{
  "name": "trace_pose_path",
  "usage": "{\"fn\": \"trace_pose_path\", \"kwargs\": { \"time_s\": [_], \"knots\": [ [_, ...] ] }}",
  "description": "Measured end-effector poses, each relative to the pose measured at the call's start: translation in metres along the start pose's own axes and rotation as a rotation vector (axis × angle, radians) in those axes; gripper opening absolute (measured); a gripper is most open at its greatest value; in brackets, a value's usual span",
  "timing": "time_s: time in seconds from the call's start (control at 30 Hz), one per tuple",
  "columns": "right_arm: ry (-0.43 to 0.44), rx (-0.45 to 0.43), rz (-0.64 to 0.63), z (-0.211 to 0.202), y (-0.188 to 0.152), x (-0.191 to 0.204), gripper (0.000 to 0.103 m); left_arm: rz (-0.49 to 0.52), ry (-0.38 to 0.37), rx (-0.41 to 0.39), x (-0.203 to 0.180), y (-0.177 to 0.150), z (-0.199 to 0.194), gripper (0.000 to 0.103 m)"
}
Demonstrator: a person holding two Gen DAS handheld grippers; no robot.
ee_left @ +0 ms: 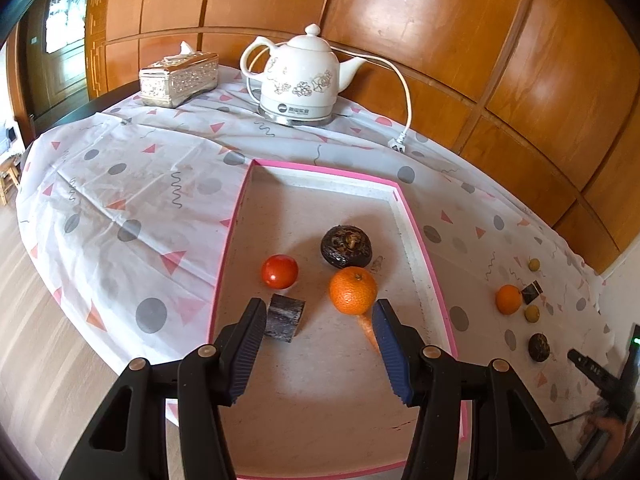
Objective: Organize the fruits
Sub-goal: 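Move the right tool to the small yellow fruit and close on it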
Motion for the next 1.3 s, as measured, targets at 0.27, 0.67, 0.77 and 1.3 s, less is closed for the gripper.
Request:
{"fn": "trace_pose_path", "kwargs": {
  "time_s": [0.27,0.67,0.77,1.3],
  "knots": [
    [0.131,0.023,-0.106,0.011,0.021,0.076,0.045,-0.054,0.024,0.0,0.019,-0.005,-0.004,0.056],
    [0.146,0.112,-0.24,0.052,0.03,0.136,0.041,-0.105,0.048,-0.003,0.038,-0.007,-0.007,0.056],
    [0.143,0.118,-0.288,0.055,0.026,0.146,0.03,-0.112,0.051,0.001,0.04,-0.009,-0.006,0.056],
    [0.137,0.051,-0.321,0.04,0.026,0.15,0.026,-0.123,0.049,0.0,0.041,-0.01,-0.004,0.056]
  ]
}}
Point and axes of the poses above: each gripper's, at about its wrist camera, not at the fingertips, and z roughly the way its jaws point, x to its left, y to its top, the point moved 8 cm from there along z, roughly the way its jaws point, and after that the axes turned 5 degrees about x, right-handed, at the moved point
